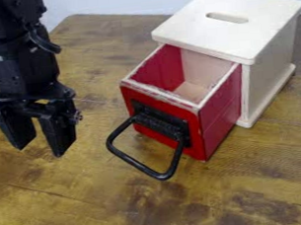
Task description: Close the drawer
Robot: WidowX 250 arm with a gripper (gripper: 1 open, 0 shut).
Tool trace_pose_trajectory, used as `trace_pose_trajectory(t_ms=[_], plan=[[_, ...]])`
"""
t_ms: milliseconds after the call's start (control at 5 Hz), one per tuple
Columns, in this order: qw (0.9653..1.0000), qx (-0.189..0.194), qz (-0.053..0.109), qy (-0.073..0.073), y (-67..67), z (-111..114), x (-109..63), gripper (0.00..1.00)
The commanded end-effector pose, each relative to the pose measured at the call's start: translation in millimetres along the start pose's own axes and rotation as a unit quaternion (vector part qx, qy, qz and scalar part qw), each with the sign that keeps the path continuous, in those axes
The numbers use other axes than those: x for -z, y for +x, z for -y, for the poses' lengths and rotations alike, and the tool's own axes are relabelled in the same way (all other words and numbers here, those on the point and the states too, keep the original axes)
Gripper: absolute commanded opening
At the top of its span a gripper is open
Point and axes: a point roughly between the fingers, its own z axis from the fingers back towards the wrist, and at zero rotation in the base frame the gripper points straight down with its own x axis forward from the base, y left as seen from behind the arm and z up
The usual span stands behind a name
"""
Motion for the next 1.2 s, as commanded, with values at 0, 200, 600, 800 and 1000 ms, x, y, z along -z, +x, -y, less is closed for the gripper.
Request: trace_pose_trajectory(t_ms=[0, 200, 600, 800, 1000], plan=[[0.9968, 0.003, 0.080, 0.003, -0.7, 2, 10.2, 1.00], [0.9914, 0.038, 0.125, 0.003, 13.4, 17, 28.2, 1.00], [0.9891, 0.099, 0.109, 0.001, 41.7, 53, 34.4, 1.00], [0.9876, 0.108, 0.113, 0.002, 60.8, 64, 38.3, 1.00], [0.9873, 0.111, 0.113, 0.001, 74.8, 69, 45.5, 1.00]])
